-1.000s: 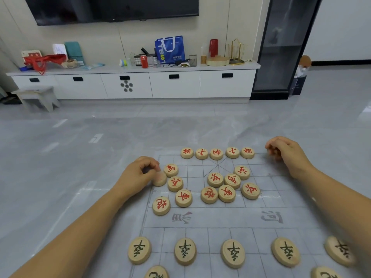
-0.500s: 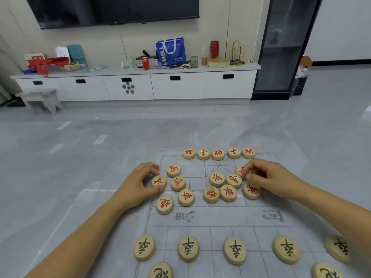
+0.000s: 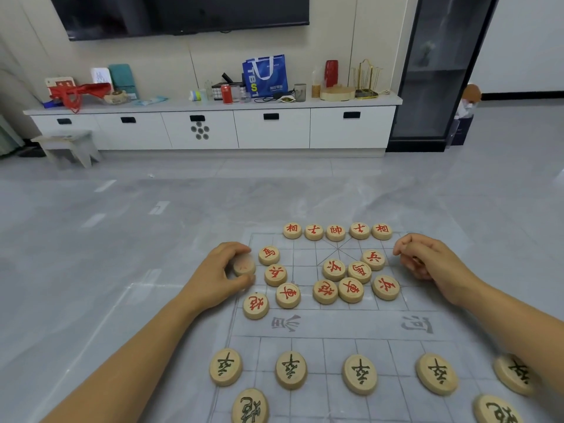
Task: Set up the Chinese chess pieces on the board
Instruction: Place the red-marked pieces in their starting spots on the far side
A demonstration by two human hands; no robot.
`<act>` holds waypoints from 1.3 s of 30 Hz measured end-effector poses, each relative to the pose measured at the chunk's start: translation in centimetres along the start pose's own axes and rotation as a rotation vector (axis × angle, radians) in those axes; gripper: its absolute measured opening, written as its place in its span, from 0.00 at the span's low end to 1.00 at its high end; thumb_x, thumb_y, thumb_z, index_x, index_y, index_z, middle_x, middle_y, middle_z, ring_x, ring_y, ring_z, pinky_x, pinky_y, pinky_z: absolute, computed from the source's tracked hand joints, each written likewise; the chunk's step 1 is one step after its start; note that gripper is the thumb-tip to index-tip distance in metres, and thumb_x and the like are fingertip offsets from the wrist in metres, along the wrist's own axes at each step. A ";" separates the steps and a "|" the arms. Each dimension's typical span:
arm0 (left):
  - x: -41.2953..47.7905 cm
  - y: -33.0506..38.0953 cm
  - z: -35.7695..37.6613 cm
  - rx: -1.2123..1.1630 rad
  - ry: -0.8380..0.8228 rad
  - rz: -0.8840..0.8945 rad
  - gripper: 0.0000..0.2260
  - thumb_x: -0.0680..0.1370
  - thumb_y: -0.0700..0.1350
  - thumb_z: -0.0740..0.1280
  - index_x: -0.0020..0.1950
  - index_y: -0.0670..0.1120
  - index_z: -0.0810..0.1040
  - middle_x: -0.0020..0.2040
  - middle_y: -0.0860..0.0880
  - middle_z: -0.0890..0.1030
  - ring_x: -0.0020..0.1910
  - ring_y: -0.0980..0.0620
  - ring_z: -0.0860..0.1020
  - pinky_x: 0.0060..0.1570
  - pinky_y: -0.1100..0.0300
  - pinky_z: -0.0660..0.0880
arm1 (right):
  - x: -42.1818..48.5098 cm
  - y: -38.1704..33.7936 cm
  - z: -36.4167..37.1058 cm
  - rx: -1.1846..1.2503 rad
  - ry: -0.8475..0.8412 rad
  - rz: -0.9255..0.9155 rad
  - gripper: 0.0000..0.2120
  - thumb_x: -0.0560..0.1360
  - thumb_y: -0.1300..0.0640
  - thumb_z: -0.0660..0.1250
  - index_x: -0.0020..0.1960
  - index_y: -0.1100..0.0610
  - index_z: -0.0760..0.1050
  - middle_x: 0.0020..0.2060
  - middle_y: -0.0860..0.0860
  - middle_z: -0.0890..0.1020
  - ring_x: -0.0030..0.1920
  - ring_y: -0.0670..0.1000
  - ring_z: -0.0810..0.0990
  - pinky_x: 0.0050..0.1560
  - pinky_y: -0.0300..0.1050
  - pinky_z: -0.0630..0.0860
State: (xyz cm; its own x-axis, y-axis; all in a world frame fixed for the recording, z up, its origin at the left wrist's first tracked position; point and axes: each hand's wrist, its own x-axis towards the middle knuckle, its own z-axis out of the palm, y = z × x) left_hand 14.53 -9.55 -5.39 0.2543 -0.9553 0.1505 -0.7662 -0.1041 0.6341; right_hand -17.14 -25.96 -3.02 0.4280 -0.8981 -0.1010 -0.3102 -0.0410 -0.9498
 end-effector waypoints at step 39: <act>2.3 1.4 1.5 -0.013 0.144 -0.082 0.11 0.70 0.47 0.73 0.48 0.49 0.74 0.51 0.48 0.73 0.51 0.50 0.72 0.49 0.60 0.70 | -0.4 -2.3 1.9 -0.896 -0.386 -0.437 0.22 0.72 0.56 0.66 0.65 0.48 0.71 0.57 0.44 0.67 0.56 0.42 0.65 0.57 0.34 0.66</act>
State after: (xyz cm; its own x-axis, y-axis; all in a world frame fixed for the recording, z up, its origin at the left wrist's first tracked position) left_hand 13.23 -12.32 -5.29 0.3987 -0.8940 0.2044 -0.7320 -0.1759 0.6582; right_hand -14.99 -24.67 -1.38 0.8441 -0.5347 -0.0402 -0.5081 -0.7736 -0.3786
